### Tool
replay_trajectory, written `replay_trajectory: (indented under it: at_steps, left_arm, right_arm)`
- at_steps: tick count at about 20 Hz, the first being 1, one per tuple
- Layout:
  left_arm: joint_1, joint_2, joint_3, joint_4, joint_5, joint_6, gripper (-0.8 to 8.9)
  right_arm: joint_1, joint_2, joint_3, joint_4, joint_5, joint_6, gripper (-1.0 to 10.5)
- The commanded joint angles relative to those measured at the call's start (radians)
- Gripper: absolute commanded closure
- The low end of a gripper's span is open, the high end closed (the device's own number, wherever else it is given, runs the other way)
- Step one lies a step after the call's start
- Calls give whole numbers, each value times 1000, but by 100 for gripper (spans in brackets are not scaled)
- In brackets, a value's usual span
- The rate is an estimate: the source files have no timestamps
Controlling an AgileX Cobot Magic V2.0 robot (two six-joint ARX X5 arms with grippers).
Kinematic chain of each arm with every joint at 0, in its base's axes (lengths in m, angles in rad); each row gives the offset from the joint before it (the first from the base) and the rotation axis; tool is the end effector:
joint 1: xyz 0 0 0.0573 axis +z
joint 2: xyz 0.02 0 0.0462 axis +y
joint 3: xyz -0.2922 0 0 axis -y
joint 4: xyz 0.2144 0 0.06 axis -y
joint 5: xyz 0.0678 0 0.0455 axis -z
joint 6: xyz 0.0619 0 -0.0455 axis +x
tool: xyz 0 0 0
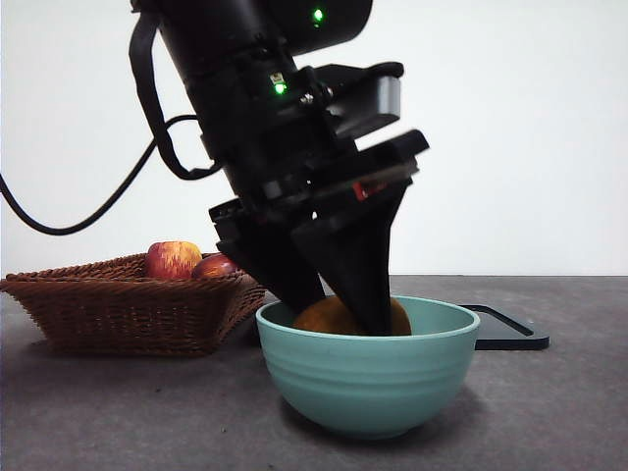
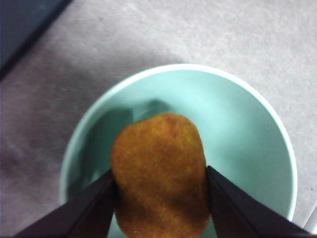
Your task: Pick up the wifruite, put it on the bowl, pick up the plate, put it on desk
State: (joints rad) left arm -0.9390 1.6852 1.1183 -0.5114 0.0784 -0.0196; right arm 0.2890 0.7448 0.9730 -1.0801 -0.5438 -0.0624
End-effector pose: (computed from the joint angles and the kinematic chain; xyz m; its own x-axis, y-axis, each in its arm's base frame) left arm 0.1896 -0.2673 0.2151 0.2152 -0.4266 -0.8784 0.8160 0.5727 -0.0783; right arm 0.0675 0.0535 0.3176 0.3927 0.6565 -0.6440 -0.6144 0.7084 0.3475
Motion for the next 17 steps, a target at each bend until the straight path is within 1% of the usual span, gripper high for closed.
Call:
replay_trajectory:
  at_steps: [1, 3, 4, 5, 11, 15, 17]
  left_arm:
    - [-20, 30, 19, 11, -3, 12, 563]
    - [-27, 31, 19, 11, -3, 12, 543]
    - [-31, 31, 19, 11, -3, 12, 495]
    - [-31, 31, 19, 10, -3, 12, 469]
    - [-31, 11, 20, 5, -3, 7, 469]
    - [-28, -89, 20, 4, -4, -2, 469]
    - [-13, -163, 20, 4, -5, -23, 469]
  right_arm:
    - [5, 5, 16, 9, 2, 10, 485]
    - [5, 5, 16, 9, 2, 10, 485]
    - [5, 5, 16, 10, 2, 10, 485]
    - [5, 5, 16, 10, 2, 10, 485]
    - [5, 5, 16, 9, 2, 10, 485]
    - [5, 5, 16, 9, 2, 10, 485]
    - [5, 5, 16, 9, 2, 10, 485]
